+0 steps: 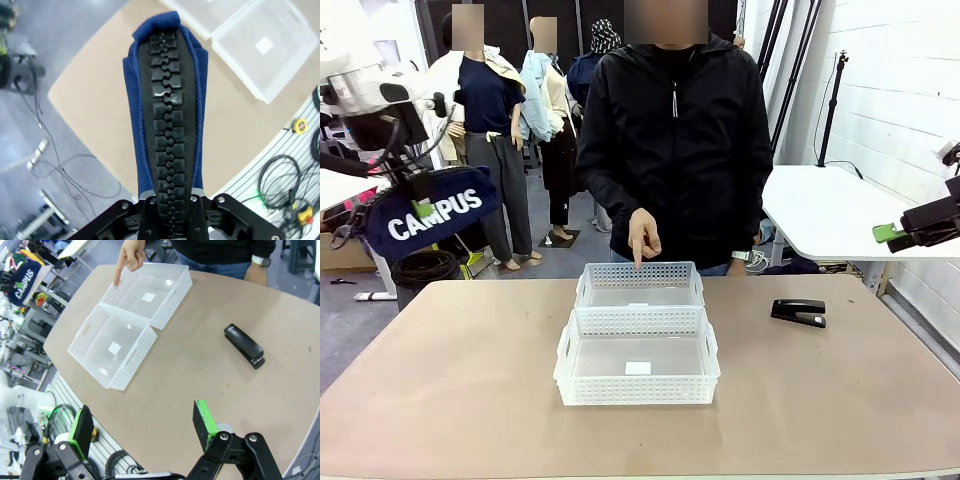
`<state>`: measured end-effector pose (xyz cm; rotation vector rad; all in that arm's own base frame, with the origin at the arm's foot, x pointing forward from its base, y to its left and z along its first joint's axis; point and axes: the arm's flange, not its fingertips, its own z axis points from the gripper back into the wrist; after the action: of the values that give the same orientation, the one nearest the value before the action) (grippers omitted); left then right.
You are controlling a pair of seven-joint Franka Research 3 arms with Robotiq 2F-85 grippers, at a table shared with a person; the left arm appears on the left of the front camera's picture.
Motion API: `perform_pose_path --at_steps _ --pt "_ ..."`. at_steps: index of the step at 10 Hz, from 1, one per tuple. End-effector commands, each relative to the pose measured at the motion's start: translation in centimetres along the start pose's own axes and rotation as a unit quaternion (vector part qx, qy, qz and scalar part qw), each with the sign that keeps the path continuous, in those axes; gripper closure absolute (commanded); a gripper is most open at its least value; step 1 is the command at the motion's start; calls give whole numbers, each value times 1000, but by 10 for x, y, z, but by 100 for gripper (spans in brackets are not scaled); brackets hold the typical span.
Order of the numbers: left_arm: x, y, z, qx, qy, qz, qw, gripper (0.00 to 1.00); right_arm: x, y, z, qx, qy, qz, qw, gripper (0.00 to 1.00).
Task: Distribute items into two baskets.
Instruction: Move the picked Pencil pouch towards the Organizing basket indicated by the person, stopping as directed.
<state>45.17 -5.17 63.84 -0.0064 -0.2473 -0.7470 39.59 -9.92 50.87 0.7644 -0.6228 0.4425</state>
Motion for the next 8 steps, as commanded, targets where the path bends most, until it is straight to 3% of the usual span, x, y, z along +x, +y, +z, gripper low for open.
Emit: perform_pose_path --at_steps 1,4,8 --pt "9 -24 -8 -13 -18 -74 997 100 -1 0 -1 2 0 0 1000 0" --pt "51 -60 -26 -16 -2 -153 988 100 -1 0 -1 2 0 0 1000 0" --pt "91 -112 -44 -30 -18 -251 967 100 -1 0 -1 2 0 0 1000 0"
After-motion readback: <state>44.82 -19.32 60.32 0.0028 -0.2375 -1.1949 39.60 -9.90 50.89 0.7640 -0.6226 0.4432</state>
